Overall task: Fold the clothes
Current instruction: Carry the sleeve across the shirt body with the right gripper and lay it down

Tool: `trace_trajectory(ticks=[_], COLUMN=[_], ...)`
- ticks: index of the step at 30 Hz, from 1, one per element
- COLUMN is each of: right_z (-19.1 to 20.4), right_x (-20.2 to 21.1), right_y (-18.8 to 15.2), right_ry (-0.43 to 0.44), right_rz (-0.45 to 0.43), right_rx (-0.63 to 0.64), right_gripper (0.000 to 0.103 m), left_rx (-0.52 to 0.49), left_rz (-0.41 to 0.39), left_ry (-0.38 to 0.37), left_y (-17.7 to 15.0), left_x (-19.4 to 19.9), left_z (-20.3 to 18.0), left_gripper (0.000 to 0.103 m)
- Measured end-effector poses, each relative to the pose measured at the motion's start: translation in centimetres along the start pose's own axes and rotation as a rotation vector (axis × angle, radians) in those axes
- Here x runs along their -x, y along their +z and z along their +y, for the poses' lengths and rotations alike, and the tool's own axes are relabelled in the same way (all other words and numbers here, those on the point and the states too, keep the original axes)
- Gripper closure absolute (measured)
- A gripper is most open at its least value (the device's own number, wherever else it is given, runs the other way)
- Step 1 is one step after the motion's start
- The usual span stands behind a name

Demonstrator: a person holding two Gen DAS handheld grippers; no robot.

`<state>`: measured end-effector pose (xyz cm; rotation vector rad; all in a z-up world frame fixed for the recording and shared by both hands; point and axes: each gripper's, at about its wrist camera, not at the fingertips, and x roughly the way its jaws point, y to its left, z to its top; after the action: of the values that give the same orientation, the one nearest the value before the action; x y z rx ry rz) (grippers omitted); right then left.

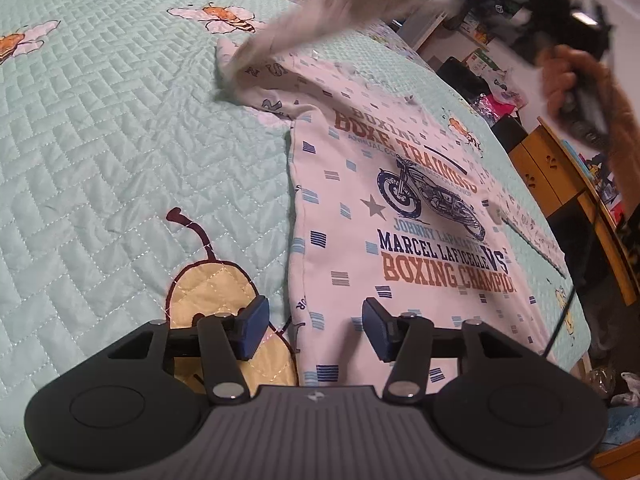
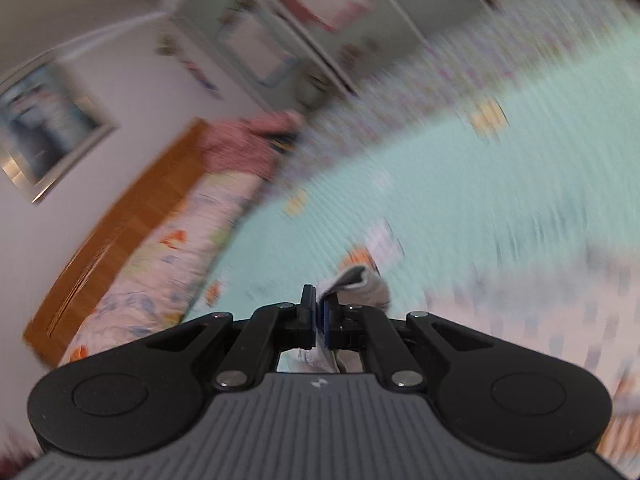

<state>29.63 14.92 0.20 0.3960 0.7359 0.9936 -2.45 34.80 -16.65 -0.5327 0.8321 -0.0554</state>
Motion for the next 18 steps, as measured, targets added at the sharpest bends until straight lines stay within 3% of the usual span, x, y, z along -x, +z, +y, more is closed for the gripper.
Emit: trace_trajectory(ticks=[3,7,10,15,18], right_z=[-1.3,-7.9,-13.3,-16.4,-16.3], right_x=[3.4,4.5,3.3,3.5,3.7], right_y=[1.1,-1.5,-5.1,-8.3,-8.4], right_ry=[-0.03,-0.268,-0.392,-0.34,-0.327], right_rz=[0.0,0.159,0.261,0.235,0.242], right_rx=[0.114,0.138,0.042,-0.105,-0.1], right_gripper=[0.099,0.099,0.099,0.085,0.085], left_rx=[-0.029,-0.086,-0.133,-0.178,-0.189], left_rz=[-0.002,-0.006,-0.002,0.006,0.01], left_ry=[0.017,0.043,0.077,0.117,0.127], left_y=[-0.1,-0.4,-0.6,-0.8,-0.9], left_x=[-0.1,-0.3,-0.6,-0.9,-1.2], left_z=[-0.5,-1.5,-2.3,-3.2,-3.6], left_gripper=[0.047,0.041,0.038,0.034,0.029])
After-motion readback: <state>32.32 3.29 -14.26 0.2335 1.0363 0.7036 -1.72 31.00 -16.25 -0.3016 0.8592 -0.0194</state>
